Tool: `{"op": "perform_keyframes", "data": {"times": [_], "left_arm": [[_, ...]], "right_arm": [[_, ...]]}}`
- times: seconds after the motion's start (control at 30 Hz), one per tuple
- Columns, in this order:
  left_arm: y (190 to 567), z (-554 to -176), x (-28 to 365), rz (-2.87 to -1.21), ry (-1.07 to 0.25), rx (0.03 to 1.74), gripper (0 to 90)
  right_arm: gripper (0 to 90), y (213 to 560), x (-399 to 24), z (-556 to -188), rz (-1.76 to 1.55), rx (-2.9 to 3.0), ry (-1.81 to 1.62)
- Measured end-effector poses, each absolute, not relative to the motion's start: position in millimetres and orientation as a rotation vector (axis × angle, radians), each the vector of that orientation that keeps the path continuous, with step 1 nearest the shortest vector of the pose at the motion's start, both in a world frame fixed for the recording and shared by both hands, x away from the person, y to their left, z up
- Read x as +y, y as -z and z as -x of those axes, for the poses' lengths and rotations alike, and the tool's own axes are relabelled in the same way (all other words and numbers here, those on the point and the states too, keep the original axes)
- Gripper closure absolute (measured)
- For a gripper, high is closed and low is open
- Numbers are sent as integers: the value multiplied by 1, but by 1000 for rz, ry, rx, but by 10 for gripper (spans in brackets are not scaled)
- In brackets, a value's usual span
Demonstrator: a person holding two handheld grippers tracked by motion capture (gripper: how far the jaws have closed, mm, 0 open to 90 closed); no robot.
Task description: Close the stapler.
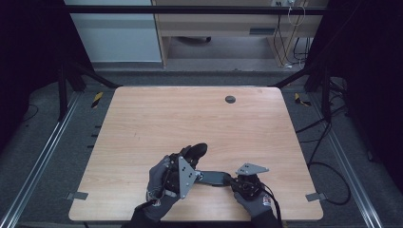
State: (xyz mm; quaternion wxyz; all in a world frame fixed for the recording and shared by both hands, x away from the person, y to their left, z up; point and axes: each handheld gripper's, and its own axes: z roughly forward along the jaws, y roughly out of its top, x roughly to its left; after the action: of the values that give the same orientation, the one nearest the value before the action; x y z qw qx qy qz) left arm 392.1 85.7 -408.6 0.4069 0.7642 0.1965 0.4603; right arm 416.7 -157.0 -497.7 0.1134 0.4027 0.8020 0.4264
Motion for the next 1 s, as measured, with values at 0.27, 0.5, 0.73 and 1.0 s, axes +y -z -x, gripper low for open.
{"op": "perform_keyframes", "data": {"times": [0.27, 0.5, 0.73, 1.0], "left_arm": [[413, -391, 79, -1953, -1184, 466, 574], [416, -391, 74, -1966, -1194, 448, 570], [420, -391, 68, -1988, -1217, 420, 569], [426, -390, 62, -2007, -1233, 396, 565]], "right_arm": [[900, 498, -157, -417, -1190, 2345, -1247], [900, 498, -157, -417, -1186, 2346, -1248], [900, 498, -157, -417, -1194, 2346, -1247], [900, 498, -158, -417, -1190, 2345, -1247]]}}
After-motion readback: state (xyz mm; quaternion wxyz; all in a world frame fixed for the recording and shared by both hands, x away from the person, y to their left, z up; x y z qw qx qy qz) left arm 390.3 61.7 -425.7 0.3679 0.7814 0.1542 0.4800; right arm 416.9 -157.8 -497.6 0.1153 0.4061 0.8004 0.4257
